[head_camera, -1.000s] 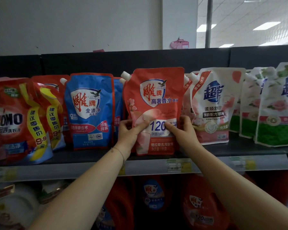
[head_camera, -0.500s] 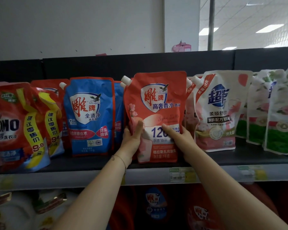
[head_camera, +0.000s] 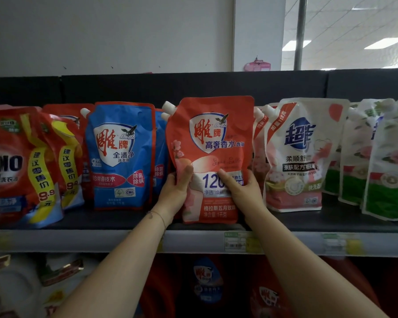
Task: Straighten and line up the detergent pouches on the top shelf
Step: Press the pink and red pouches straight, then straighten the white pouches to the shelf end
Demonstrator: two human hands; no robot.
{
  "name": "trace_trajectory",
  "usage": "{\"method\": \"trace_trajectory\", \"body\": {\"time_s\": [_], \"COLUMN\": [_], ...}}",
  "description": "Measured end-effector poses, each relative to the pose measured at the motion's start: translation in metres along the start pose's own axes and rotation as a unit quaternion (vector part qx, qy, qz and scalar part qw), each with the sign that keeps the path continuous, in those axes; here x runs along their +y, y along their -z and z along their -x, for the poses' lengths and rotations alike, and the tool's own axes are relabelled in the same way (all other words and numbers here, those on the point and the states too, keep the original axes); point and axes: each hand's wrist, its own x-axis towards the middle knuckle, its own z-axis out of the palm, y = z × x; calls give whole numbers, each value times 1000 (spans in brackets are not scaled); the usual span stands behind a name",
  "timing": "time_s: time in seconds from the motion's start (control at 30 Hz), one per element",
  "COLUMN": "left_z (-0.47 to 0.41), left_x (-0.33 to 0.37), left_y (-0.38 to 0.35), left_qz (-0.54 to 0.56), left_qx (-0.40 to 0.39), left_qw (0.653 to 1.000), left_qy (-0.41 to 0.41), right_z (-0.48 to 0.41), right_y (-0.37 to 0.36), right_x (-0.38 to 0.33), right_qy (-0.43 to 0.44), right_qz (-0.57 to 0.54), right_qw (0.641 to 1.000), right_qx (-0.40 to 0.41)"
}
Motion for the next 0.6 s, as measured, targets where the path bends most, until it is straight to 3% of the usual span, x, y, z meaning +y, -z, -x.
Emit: {"method": "trace_trajectory", "body": {"time_s": [0.1,0.17,0.23,0.33,0.47,0.6], "left_z": [3,7,11,23,38,48], "left_x": [2,4,5,9,24,39], "left_y": [-1,-5,-6,-4,-2,-6], "left_qz": [6,1,-68,-225,-347,-425], "left_qx": [21,83,199,299,224,107], "left_qw": [1000,995,971,890,821,773], "left_qy": [-10,-48,-117,-262,-395,-459], "right_z": [0,0,4,18,29,38], "right_y": [1,2,0,-10,-5,14], "right_x": [1,2,3,0,-3,-23], "right_qy": [8,64,180,320,429,444], "right_qz": [39,140,284,411,522,559], "right_qw": [999,984,924,826,717,695], "right_qx": [24,94,184,214,171,87]}}
